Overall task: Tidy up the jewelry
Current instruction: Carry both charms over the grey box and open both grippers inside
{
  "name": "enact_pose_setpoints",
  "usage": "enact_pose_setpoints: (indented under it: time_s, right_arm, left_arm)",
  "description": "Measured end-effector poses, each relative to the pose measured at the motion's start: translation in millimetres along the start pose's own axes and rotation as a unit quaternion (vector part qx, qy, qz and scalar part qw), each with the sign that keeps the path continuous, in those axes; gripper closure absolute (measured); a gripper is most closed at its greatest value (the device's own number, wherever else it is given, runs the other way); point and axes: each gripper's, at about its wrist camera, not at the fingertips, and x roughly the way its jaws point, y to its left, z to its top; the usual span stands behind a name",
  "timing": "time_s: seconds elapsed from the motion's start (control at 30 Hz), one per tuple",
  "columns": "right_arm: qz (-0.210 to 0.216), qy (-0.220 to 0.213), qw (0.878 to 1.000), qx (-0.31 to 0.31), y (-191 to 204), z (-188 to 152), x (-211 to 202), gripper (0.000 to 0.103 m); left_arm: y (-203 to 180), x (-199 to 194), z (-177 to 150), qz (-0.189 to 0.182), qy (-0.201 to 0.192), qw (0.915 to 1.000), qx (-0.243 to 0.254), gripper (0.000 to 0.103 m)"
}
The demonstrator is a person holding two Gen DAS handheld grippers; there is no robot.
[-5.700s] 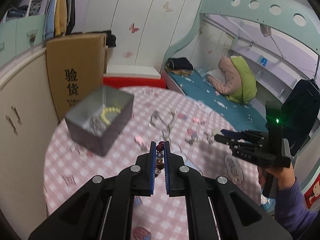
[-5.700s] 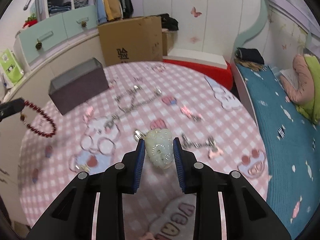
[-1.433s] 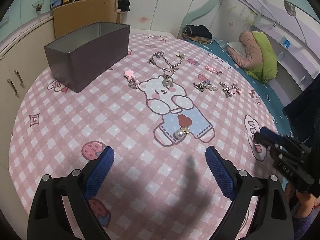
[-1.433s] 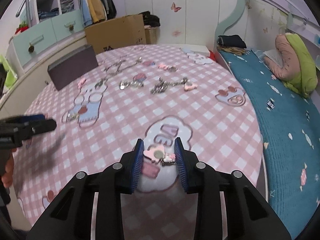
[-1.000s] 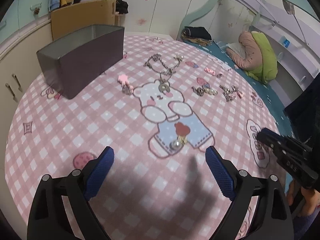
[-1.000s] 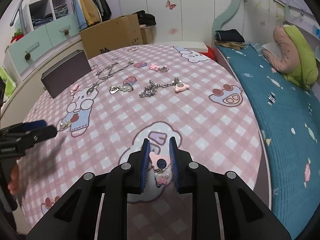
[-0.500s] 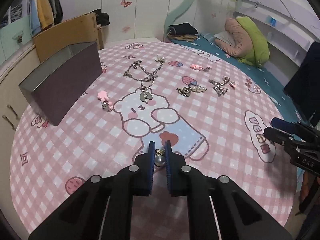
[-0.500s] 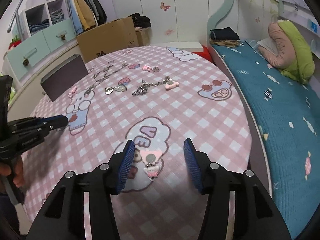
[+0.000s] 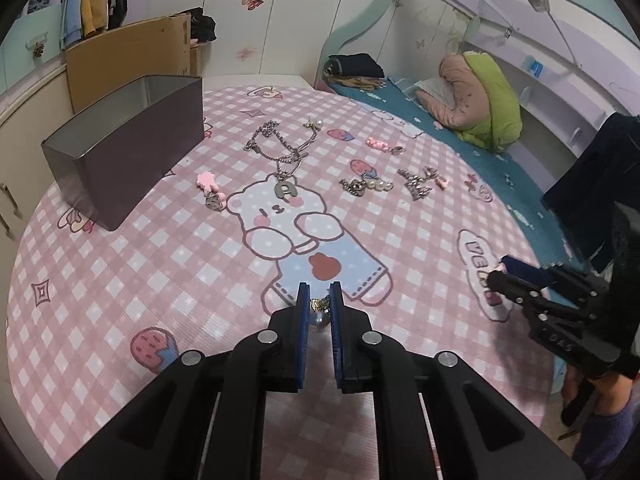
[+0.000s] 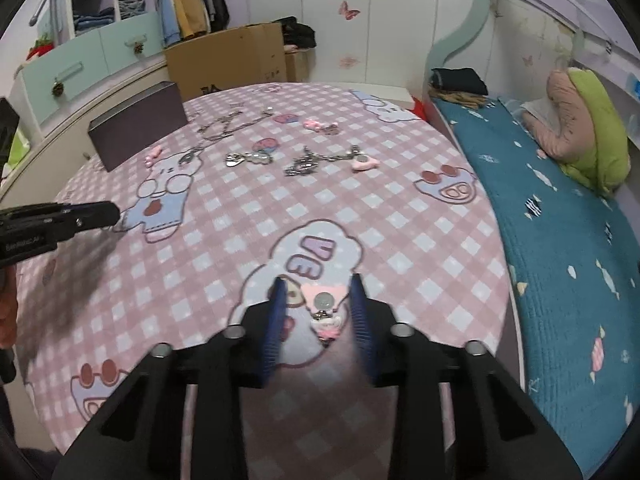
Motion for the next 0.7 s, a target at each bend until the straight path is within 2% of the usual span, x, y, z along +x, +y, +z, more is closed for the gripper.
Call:
enact_pose_setpoints:
  time_s: [0.17,0.33,0.53,0.6,0.7]
  right_arm:
    - [-0.007,-0.002,1.0,0.011,1,1,0,0.078]
    - [0.012,-0.012,1.0,0.013,9,9,-5,0.079]
    - [0.064,-0.039,0.997,0.003,31,40,-17,0.079]
    - [0.091,-0.049,0.995,-0.003,41,57,-20,0.079]
    - [0.103,-0.066,0.992,-0.028,59,87,-20,0.078]
  left_arm:
    - [0,-3,-1,-0.006,-0.003,1.0,-0.004,0.094]
    - [4,-11,1,-0.017,-0.011,0.9997,-0.01,0.094]
    - [14,-32,16,-0.023,-0.038,0.999,-0.01,0.094]
    - [20,-42,24,-0.033,-0.05,0.9982,-0.012,0.094]
    - [32,-60,41,-0.032,-0.075,0.9966,-0.013,0.094]
